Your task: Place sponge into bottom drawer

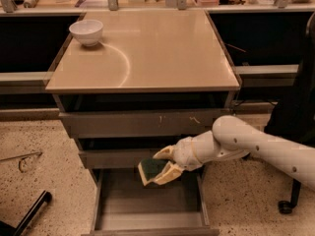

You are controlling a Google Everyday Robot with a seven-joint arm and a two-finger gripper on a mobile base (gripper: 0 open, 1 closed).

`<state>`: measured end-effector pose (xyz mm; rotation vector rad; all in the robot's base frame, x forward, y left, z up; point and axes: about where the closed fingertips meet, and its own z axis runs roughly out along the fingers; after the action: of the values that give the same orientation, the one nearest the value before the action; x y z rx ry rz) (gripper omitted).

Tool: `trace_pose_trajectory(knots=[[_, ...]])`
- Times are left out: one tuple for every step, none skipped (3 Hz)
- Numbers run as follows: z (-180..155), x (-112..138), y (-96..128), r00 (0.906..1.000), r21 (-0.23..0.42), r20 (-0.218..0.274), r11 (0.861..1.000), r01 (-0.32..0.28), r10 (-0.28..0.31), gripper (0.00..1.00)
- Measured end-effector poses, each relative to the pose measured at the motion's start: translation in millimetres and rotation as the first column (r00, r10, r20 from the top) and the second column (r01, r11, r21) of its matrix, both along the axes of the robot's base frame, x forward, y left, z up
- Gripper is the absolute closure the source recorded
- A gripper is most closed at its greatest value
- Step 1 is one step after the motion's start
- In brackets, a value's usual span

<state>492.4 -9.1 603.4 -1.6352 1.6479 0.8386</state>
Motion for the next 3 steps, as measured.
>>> trace_pose_trajectory(knots=[[-74,5,11,0.9987,0.023,-0.04,0.999,0.033,-0.032,1.0],[-133,5,25,0.9942,0.089,-0.098,0.995,0.052,-0.043,1.0],[-133,5,25,0.9942,0.089,-0.098,0.995,0.052,-0.043,1.0]])
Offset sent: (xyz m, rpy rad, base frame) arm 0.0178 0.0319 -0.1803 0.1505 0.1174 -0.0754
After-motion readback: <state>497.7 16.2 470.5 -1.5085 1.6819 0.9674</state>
